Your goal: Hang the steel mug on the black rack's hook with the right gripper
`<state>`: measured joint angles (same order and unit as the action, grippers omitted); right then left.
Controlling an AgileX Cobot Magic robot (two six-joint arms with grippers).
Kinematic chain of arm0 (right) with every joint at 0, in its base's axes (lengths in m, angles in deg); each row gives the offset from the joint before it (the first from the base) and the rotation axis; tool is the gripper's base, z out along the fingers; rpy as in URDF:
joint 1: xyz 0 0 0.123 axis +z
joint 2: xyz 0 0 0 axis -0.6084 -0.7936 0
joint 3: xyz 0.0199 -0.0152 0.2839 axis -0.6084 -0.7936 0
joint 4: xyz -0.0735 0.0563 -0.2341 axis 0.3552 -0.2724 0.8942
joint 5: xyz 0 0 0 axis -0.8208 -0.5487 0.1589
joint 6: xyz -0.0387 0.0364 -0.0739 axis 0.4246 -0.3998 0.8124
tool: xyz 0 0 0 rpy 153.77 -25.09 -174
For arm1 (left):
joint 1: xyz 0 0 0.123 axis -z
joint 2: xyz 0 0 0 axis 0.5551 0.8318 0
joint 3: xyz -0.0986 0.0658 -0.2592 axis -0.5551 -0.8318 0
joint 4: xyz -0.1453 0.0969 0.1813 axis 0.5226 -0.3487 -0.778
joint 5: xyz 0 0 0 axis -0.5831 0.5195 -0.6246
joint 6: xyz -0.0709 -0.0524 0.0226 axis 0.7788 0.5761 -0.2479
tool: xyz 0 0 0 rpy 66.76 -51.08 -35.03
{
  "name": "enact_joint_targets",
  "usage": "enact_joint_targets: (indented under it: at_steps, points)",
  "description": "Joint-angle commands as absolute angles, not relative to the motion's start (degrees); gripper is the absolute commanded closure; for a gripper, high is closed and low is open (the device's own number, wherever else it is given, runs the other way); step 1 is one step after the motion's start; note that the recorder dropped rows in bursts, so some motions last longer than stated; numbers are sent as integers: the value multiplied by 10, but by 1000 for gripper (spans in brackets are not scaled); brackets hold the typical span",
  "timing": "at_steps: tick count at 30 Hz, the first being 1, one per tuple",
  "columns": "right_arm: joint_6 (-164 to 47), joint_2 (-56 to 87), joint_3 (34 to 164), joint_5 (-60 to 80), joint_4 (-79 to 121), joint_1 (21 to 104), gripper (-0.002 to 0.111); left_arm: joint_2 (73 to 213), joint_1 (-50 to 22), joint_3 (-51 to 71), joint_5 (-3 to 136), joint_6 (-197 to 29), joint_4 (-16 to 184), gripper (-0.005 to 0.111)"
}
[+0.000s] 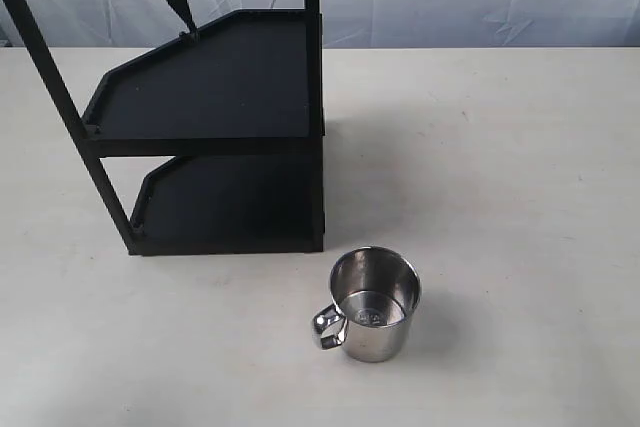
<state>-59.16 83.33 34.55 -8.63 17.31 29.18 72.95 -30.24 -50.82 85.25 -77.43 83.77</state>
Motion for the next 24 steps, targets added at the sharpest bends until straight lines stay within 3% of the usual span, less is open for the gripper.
enact_joint_targets:
  at_steps: [1,7,9,15,18,21,24]
  points:
    - [-592,837,343,-78,174,288,109,732,-301,-507,845,-772,838,107]
    - [-592,837,343,-72,200,288,109,732,-301,-507,845,-772,838,107]
    - [-592,837,343,-35,292,288,109,732,-301,-507,845,-772,838,107]
    - [-592,837,343,292,273,288,109,732,-301,-507,845,-772,838,107]
    - [-792,837,343,376,201,288,109,732,-301,-507,845,-772,838,107]
    - [-1020,837,343,371,173,288,109,732,-301,-507,845,-772,838,107]
    - [-1044,837,343,372,135,289,109,732,-301,-507,845,-772,838,107]
